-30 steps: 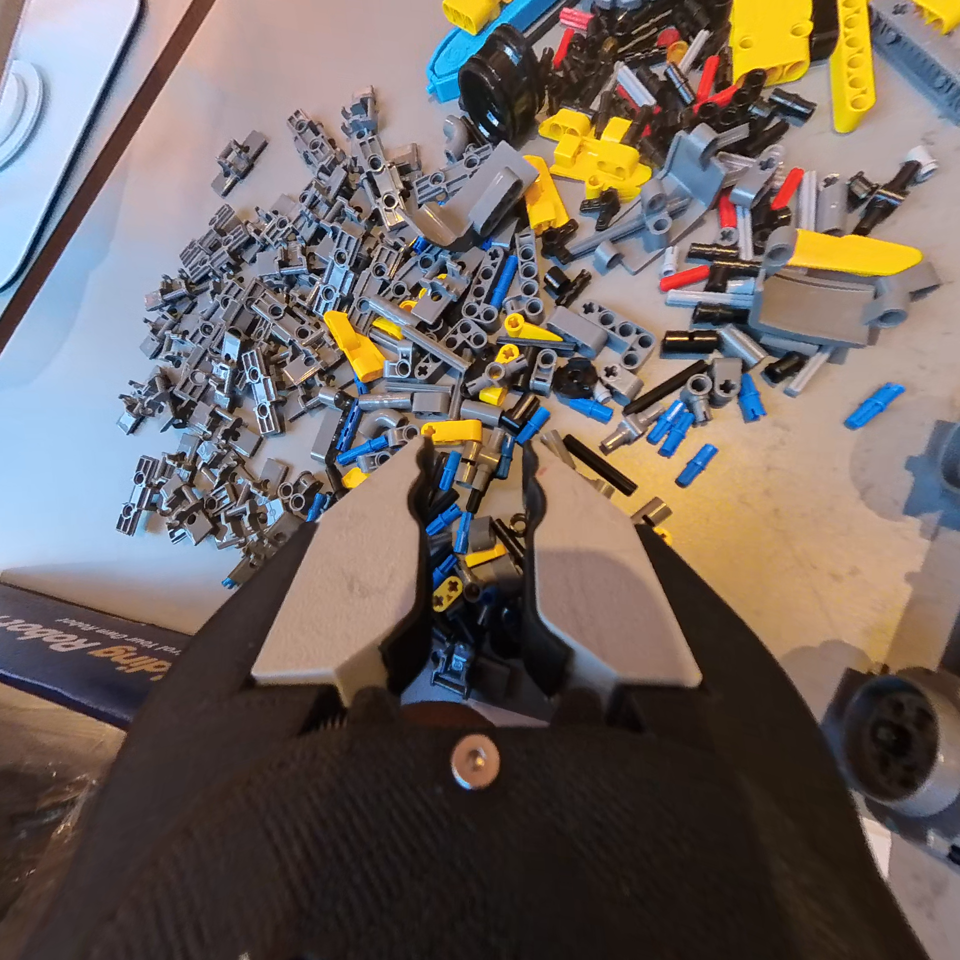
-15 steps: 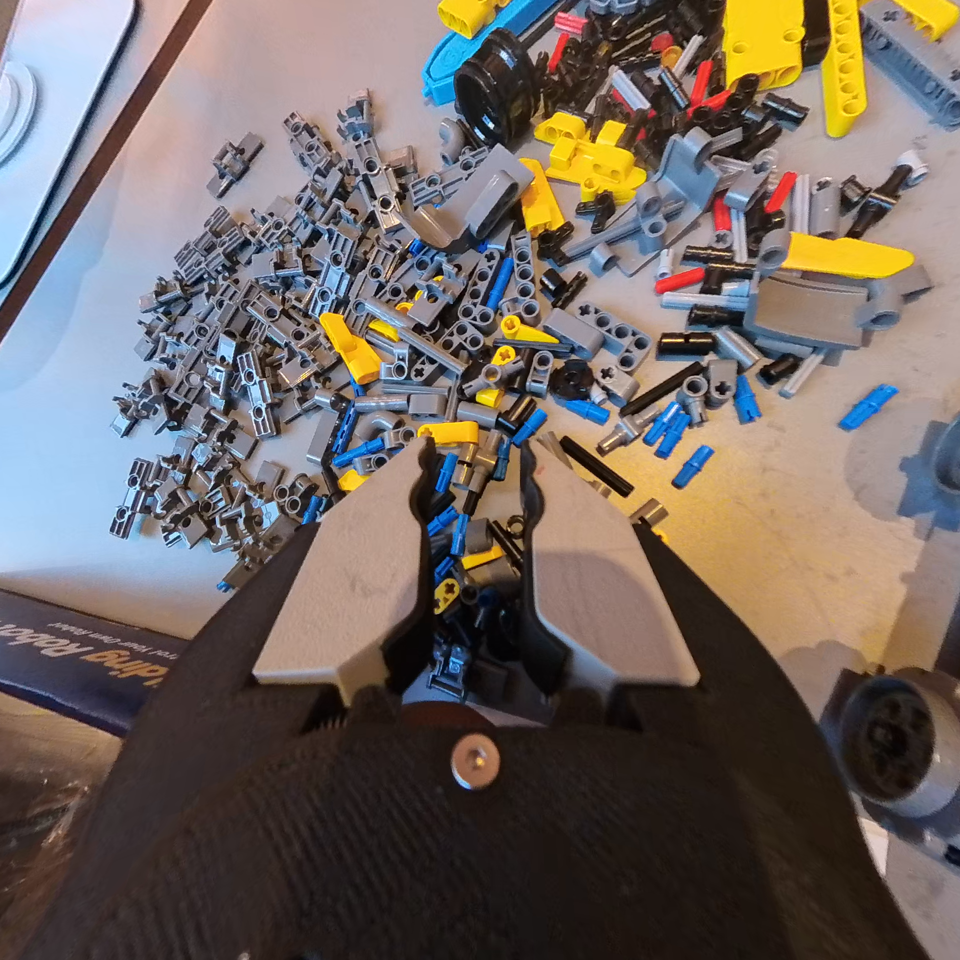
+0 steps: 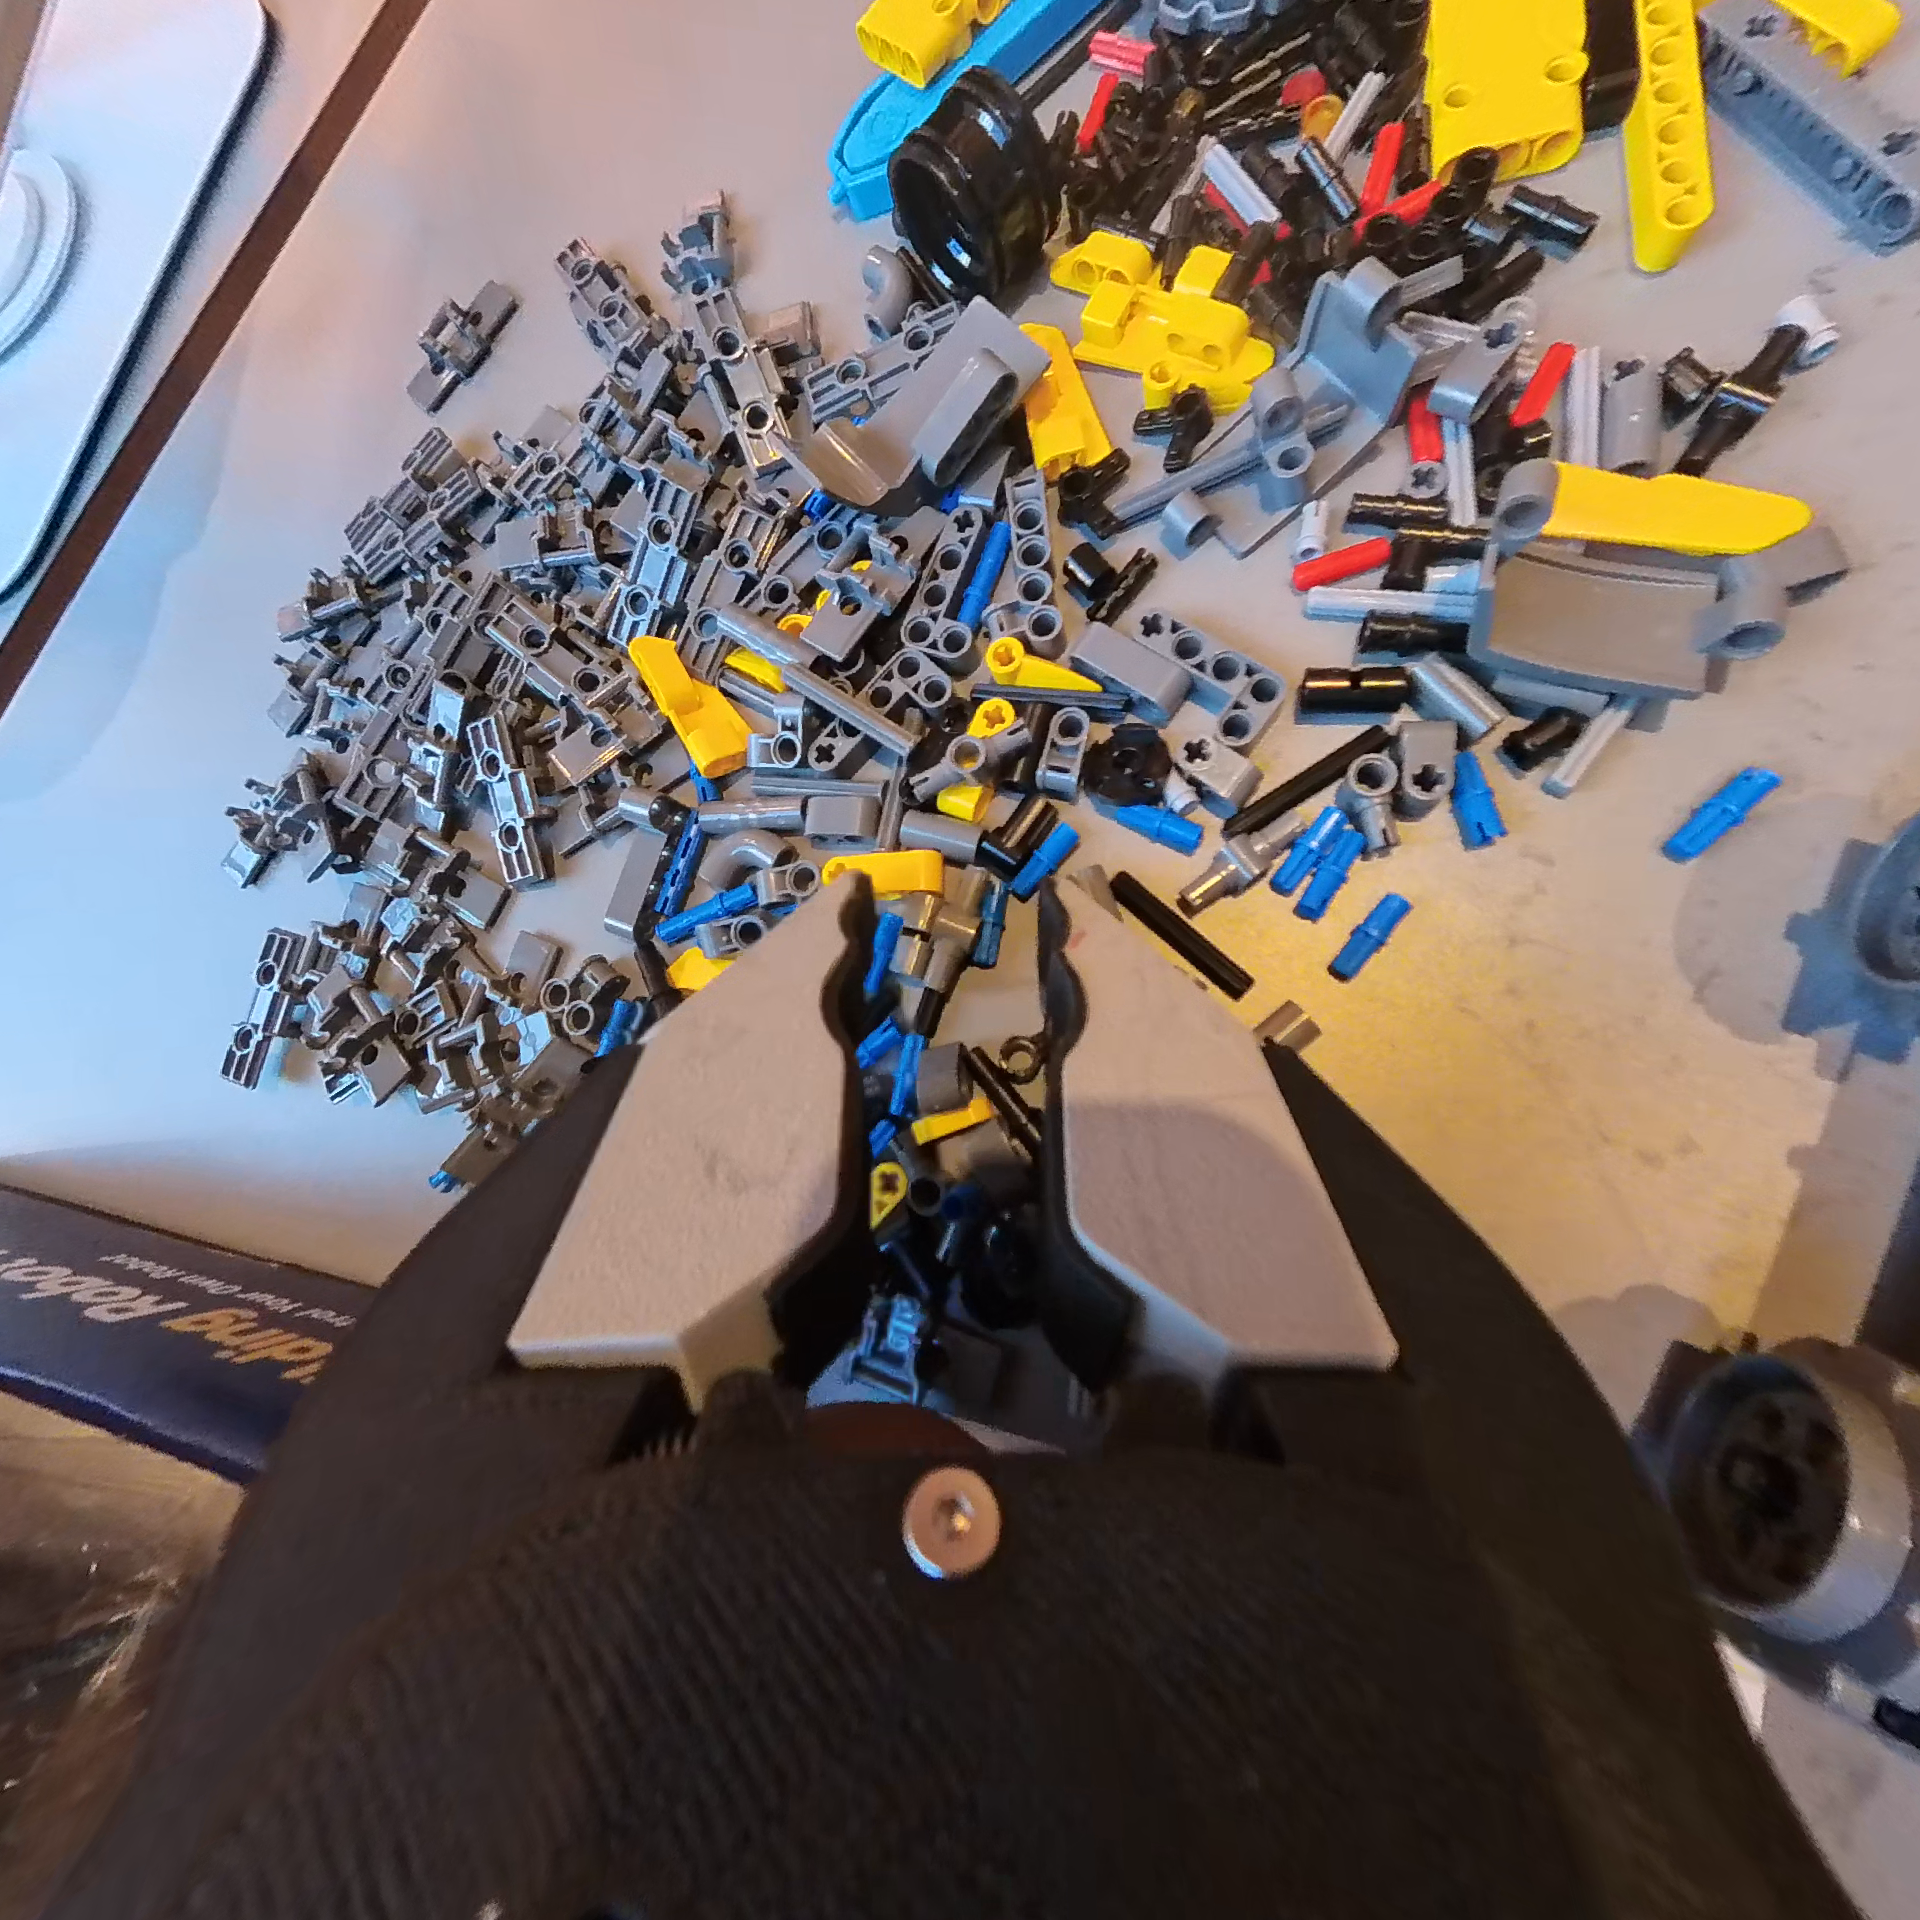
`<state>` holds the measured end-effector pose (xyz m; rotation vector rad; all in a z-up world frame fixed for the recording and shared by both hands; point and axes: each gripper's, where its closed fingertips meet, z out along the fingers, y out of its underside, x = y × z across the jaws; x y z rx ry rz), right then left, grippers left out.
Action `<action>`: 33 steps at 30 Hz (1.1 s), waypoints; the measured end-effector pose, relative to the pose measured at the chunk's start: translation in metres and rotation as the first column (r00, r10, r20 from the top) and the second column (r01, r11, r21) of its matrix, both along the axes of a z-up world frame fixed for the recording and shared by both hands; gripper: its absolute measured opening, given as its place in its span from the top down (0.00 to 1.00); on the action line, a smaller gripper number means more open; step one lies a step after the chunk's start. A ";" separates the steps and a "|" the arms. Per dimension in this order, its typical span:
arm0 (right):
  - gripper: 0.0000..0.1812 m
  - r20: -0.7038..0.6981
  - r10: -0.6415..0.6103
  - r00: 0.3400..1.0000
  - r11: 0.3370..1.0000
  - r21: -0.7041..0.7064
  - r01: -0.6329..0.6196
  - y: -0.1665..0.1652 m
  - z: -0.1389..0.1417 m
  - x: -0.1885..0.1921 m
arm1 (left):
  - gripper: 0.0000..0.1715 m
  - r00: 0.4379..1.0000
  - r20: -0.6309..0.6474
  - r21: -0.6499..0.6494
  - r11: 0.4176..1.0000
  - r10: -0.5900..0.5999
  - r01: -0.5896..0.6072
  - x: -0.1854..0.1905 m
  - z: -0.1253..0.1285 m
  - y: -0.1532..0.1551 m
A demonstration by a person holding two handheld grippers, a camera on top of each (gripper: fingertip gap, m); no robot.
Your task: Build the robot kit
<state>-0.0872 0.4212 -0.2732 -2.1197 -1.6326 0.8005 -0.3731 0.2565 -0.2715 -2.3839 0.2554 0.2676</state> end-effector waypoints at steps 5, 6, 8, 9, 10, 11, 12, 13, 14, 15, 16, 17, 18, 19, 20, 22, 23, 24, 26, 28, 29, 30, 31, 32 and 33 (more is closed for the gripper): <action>0.89 -0.068 -0.035 0.997 0.999 -0.036 0.033 -0.002 0.011 0.015 | 0.81 1.000 0.009 0.002 1.000 0.005 -0.005 -0.001 0.000 -0.001; 0.89 -0.068 -0.043 0.997 0.998 -0.037 0.040 0.000 0.010 0.019 | 0.81 1.000 0.008 0.002 1.000 0.004 -0.004 -0.001 0.000 0.000; 0.89 -0.064 -0.061 0.996 0.997 -0.041 0.058 0.003 0.008 0.025 | 0.82 1.000 0.004 0.001 1.000 0.001 -0.001 -0.001 0.000 0.000; 0.89 -0.068 -0.067 0.995 0.997 -0.039 0.065 0.004 0.008 0.028 | 0.82 1.000 0.003 0.002 1.000 0.001 -0.001 -0.001 0.000 0.000; 0.89 -0.076 -0.067 0.995 0.997 -0.037 0.064 0.003 0.008 0.030 | 0.82 1.000 0.003 0.002 1.000 0.001 -0.001 -0.001 0.000 0.000; 0.90 -0.077 -0.067 0.995 0.997 -0.029 0.065 0.004 0.007 0.032 | 0.81 1.000 0.005 0.002 1.000 0.003 -0.003 -0.001 0.000 0.000; 0.91 -0.067 -0.069 0.995 0.998 -0.012 0.069 0.005 0.005 0.034 | 0.81 1.000 0.007 0.002 1.000 0.005 -0.005 -0.001 0.000 0.000; 0.93 -0.052 -0.067 0.996 0.998 0.004 0.067 0.006 0.001 0.036 | 0.81 1.000 0.007 0.002 1.000 0.006 -0.006 -0.001 0.000 0.000; 0.95 -0.040 -0.061 0.997 0.998 0.016 0.062 0.006 -0.002 0.037 | 0.81 1.000 0.007 0.002 1.000 0.006 -0.006 -0.001 0.000 0.000; 0.96 -0.032 -0.058 0.998 0.998 0.028 0.059 0.006 -0.005 0.036 | 0.81 1.000 0.006 0.003 1.000 0.006 -0.006 -0.001 0.000 0.000; 0.98 -0.028 -0.055 0.998 0.998 0.040 0.056 0.006 -0.006 0.036 | 0.81 1.000 0.006 0.004 1.000 0.006 -0.006 -0.001 0.000 0.000; 0.98 -0.030 -0.049 0.998 0.998 0.046 0.050 0.005 -0.006 0.034 | 0.81 1.000 0.007 0.005 1.000 0.007 -0.007 -0.001 0.000 0.000; 0.98 -0.033 -0.042 0.999 0.998 0.044 0.043 0.004 -0.007 0.032 | 0.81 1.000 0.008 0.005 1.000 0.007 -0.007 -0.001 0.000 0.000; 0.98 -0.036 -0.034 0.999 0.999 0.041 0.036 0.003 -0.007 0.029 | 0.81 1.000 0.008 0.005 1.000 0.007 -0.007 -0.001 0.000 0.000; 0.99 -0.037 -0.028 0.999 0.999 0.039 0.029 0.002 -0.007 0.027 | 0.81 1.000 0.007 0.005 1.000 0.007 -0.007 -0.001 0.000 0.000; 0.99 -0.034 -0.017 0.999 0.999 0.043 0.018 0.001 -0.007 0.023 | 0.81 1.000 0.002 0.003 1.000 0.006 -0.006 -0.001 0.000 0.000; 0.98 -0.033 -0.010 0.999 0.999 0.045 0.012 0.001 -0.006 0.022 | 0.81 1.000 0.000 0.002 1.000 0.005 -0.005 -0.001 0.001 0.000; 0.97 -0.035 -0.004 0.999 0.999 0.047 0.005 0.000 -0.005 0.022 | 0.80 1.000 -0.003 0.001 1.000 0.005 -0.005 -0.001 0.001 -0.001; 0.95 -0.048 0.004 0.999 0.999 0.047 -0.002 -0.002 0.000 0.022 | 0.80 1.000 -0.004 -0.001 1.000 0.007 -0.007 -0.002 0.001 -0.001; 0.95 -0.071 0.012 0.997 0.999 0.035 -0.009 -0.006 0.006 0.024 | 0.79 1.000 -0.006 -0.004 1.000 0.006 -0.006 -0.001 0.001 -0.001; 0.95 -0.088 0.018 0.996 0.999 0.032 -0.015 -0.009 0.010 0.024 | 0.78 1.000 -0.009 -0.003 1.000 0.005 -0.005 0.000 0.002 -0.001; 0.93 -0.112 0.025 0.993 0.999 0.034 -0.021 -0.012 0.015 0.023 | 0.78 1.000 -0.013 0.001 1.000 0.003 -0.003 0.000 0.003 -0.001; 0.92 -0.144 0.032 0.989 0.999 0.038 -0.027 -0.017 0.021 0.022 | 0.78 1.000 -0.016 0.005 1.000 0.003 -0.003 0.001 0.004 -0.001; 0.91 -0.182 0.042 0.982 0.998 0.044 -0.035 -0.022 0.028 0.020 | 0.78 1.000 -0.021 0.009 1.000 0.005 -0.004 0.001 0.005 0.000; 0.89 -0.222 0.055 0.973 0.998 0.055 -0.044 -0.029 0.035 0.018 | 0.77 1.000 -0.026 0.016 1.000 0.009 -0.008 0.001 0.007 0.000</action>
